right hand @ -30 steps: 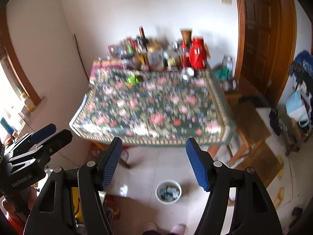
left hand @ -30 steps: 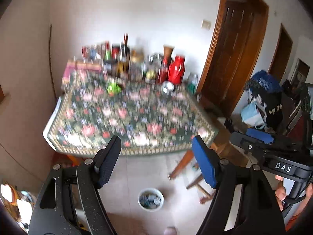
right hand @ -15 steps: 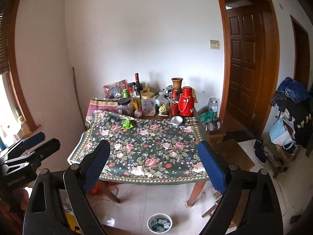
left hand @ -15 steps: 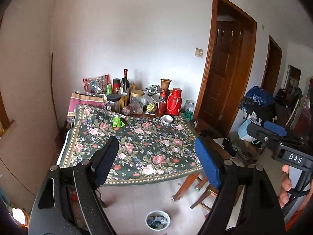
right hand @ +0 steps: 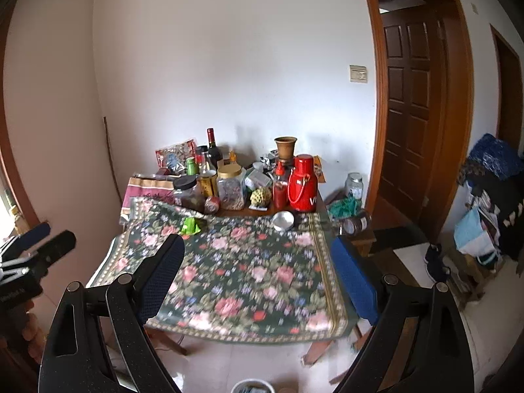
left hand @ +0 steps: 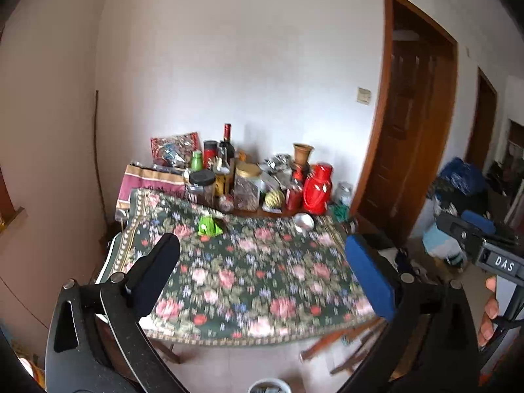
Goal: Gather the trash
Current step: 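Raise both tools back up toward the table, then grasp the silver tin lid with the right tool while the left tool grasps the green bag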
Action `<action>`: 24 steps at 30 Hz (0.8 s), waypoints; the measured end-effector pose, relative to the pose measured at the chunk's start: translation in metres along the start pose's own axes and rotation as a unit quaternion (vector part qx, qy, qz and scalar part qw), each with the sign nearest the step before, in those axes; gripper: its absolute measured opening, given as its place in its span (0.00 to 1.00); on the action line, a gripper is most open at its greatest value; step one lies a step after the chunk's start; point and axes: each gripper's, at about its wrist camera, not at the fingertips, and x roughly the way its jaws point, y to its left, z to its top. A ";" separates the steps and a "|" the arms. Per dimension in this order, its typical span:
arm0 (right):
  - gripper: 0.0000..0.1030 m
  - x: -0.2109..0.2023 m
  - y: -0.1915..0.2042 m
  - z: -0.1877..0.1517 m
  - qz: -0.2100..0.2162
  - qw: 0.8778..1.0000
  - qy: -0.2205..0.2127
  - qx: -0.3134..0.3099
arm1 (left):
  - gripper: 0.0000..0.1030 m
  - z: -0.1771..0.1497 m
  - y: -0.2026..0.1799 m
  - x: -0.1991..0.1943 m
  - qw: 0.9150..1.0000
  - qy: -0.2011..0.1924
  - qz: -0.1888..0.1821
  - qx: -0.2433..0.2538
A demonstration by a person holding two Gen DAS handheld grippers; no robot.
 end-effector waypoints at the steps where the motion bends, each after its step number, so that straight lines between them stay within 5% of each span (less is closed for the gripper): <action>1: 0.87 0.009 -0.005 0.007 0.002 1.000 0.000 -0.003 | 0.99 0.005 -0.001 0.008 1.000 -0.003 0.006 -0.002; 13: 0.87 0.129 -0.061 0.060 0.024 0.998 0.052 -0.025 | 0.99 0.050 -0.003 0.128 0.996 0.017 0.073 -0.052; 24: 0.87 0.247 -0.077 0.053 -0.027 0.990 0.137 0.016 | 0.99 0.036 0.074 0.265 0.984 0.130 0.083 -0.092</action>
